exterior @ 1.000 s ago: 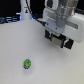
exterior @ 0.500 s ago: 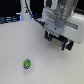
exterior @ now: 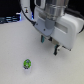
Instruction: Open the kcup holder, insert the kcup into the holder, and close the kcup holder
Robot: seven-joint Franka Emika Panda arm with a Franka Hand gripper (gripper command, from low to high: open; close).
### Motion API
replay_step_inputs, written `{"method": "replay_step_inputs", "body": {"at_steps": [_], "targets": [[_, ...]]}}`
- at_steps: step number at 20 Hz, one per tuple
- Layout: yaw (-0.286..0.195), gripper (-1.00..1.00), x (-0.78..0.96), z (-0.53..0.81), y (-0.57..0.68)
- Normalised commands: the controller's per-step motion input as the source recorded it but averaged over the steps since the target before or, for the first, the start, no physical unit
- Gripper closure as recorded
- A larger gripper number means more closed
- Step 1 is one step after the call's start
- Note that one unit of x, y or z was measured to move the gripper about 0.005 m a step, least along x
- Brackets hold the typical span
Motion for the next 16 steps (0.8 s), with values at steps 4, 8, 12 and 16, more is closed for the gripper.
{"method": "replay_step_inputs", "body": {"at_steps": [4,8,12,16], "targets": [[-0.217,-1.0,0.08,0.01,-0.7],[-0.21,-1.0,0.04,0.0,-0.72],[-0.208,-1.0,0.21,0.01,-0.67],[-0.203,-1.0,0.54,0.0,-0.48]]}}
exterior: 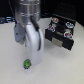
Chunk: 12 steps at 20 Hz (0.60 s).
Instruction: Open the kcup holder, insert the kcup into the holder, and close the kcup holder
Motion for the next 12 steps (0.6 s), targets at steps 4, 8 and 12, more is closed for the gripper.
{"method": "replay_step_inputs", "body": {"at_steps": [4,8,12], "targets": [[-0.199,-1.0,0.54,-0.11,-0.3],[-0.142,-1.0,0.29,-0.21,-0.05],[-0.105,-1.0,0.25,-0.12,-0.02]]}}
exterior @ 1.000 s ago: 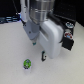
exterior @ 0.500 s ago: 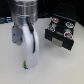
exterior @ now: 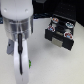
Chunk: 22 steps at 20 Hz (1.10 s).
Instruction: Open the kcup holder, insert the kcup into the holder, and close the kcup holder
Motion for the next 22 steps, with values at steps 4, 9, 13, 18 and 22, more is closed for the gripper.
{"method": "replay_step_inputs", "body": {"at_steps": [4,9,13,18,22], "targets": [[-0.06,-1.0,0.18,-0.05,0.02],[-0.037,-1.0,0.13,-0.02,0.07],[-0.065,-1.0,0.21,0.0,0.07],[-0.072,-1.0,0.21,0.0,0.01],[-0.058,-1.0,0.17,-0.03,0.01]]}}
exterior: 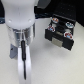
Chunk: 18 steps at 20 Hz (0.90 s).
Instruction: Open the kcup holder, insert the kcup into the holder, and close the kcup holder
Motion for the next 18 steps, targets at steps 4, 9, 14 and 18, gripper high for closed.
{"method": "replay_step_inputs", "body": {"at_steps": [4,9,14,18], "targets": [[0.018,-1.0,0.08,-0.09,0.23],[0.002,-1.0,-0.01,-0.15,0.13],[0.0,-1.0,-0.08,-0.14,0.0],[0.0,1.0,-0.01,-0.11,0.0]]}}
